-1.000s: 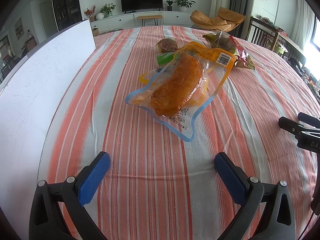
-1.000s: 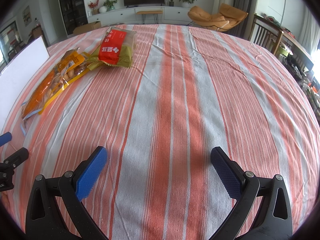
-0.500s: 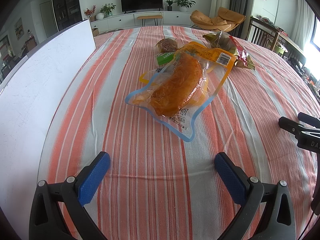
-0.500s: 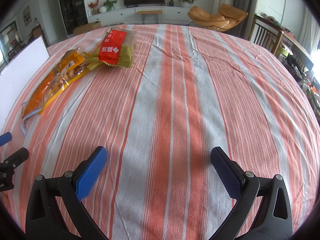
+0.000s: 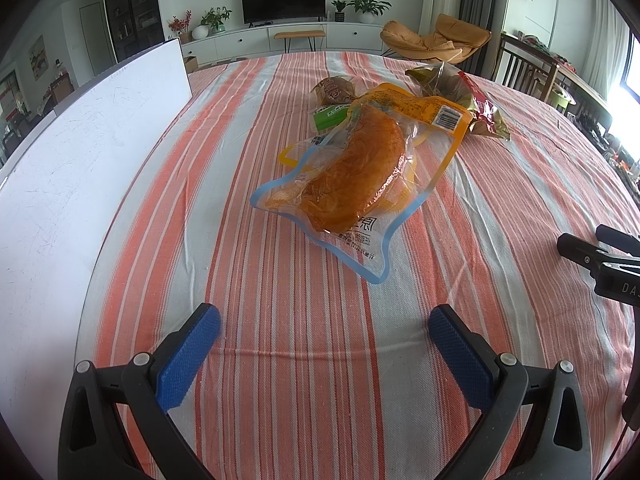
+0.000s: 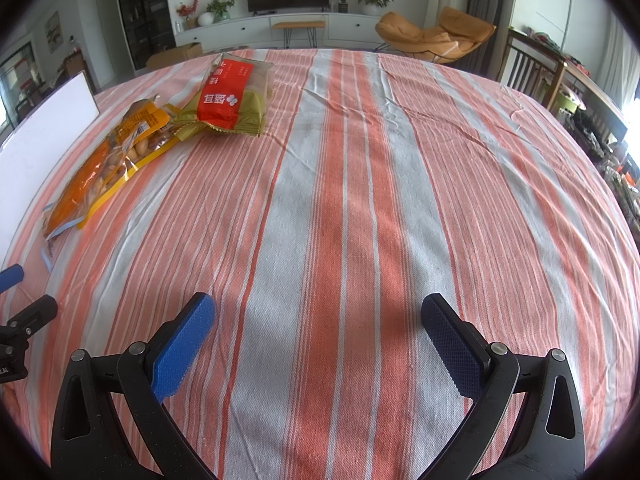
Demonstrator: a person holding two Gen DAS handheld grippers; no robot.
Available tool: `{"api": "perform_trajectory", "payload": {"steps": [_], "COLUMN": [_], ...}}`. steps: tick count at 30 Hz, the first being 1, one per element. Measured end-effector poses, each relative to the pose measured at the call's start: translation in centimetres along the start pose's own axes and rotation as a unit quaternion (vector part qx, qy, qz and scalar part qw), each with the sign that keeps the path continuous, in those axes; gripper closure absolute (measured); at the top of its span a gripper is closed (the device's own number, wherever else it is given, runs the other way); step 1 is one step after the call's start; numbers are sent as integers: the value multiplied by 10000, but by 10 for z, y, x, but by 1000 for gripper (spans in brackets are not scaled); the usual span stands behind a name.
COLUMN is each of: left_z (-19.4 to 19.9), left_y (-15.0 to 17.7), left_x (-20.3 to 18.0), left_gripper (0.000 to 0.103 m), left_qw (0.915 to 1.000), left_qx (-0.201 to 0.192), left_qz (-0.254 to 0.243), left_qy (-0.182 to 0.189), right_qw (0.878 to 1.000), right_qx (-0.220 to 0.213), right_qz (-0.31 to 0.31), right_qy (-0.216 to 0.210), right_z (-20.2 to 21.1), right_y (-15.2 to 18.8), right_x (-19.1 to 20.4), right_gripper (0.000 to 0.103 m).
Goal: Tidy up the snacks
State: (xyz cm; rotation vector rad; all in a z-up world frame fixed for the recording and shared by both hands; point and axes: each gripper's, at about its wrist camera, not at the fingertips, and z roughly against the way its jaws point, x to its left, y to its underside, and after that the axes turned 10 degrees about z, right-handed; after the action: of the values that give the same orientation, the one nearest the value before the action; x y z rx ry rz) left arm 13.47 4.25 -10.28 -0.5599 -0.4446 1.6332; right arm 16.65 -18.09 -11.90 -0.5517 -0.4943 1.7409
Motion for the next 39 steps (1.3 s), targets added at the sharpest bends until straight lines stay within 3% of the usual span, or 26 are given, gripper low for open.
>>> {"api": "perform_trajectory", "payload": {"steps": [39], "left_z": [0], "left_y": [0], "left_x": [1], "left_gripper": [0], "left_qw": [10000], "left_qx": [-1], "left_qz": [-4], "left_qy": [-13], "right_qw": [10000], "right_qx": [-1], "right_qz": [-1], "right_qy": [1], "right_z": [-1], "right_y": [-1], "right_x": [0], "right_gripper": [0]}}
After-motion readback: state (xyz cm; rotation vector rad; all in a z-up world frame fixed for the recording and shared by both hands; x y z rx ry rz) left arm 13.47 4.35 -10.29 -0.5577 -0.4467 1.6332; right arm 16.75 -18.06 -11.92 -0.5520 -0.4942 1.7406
